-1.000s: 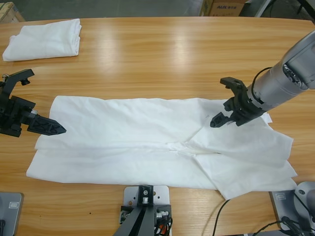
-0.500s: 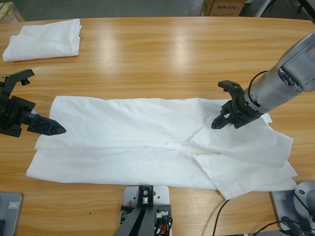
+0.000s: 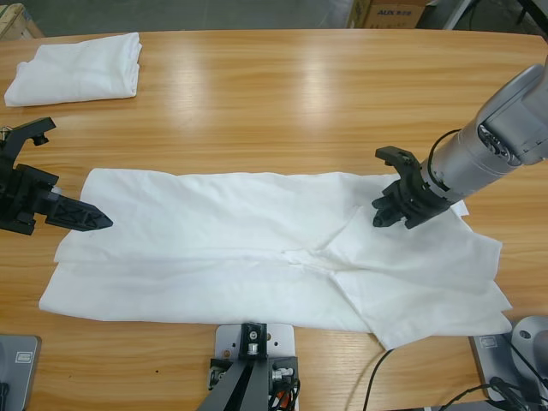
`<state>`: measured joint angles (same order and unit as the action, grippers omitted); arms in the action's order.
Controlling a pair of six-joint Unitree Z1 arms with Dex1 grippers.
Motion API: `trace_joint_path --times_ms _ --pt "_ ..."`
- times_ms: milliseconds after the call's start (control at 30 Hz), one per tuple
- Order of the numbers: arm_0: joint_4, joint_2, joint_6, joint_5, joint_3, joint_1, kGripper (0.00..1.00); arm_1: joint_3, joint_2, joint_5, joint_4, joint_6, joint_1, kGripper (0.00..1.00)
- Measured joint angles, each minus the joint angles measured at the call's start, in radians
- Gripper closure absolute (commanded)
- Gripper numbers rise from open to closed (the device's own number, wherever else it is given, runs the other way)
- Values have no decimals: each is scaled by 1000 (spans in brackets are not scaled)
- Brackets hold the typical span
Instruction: Fold clothes
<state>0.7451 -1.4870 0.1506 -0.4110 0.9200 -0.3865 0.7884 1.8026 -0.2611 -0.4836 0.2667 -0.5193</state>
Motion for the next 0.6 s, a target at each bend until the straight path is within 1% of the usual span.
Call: trace_joint_path --times_ms 300,400,600 --pt "0 0 0 0 0 1 0 -9 0 0 17 -2 0 1000" --pt "0 0 0 0 0 1 0 -7 -3 11 34 -22 -16 1000" --pt "0 0 0 0 -2 1 0 99 -72 31 13 -87 -71 1000"
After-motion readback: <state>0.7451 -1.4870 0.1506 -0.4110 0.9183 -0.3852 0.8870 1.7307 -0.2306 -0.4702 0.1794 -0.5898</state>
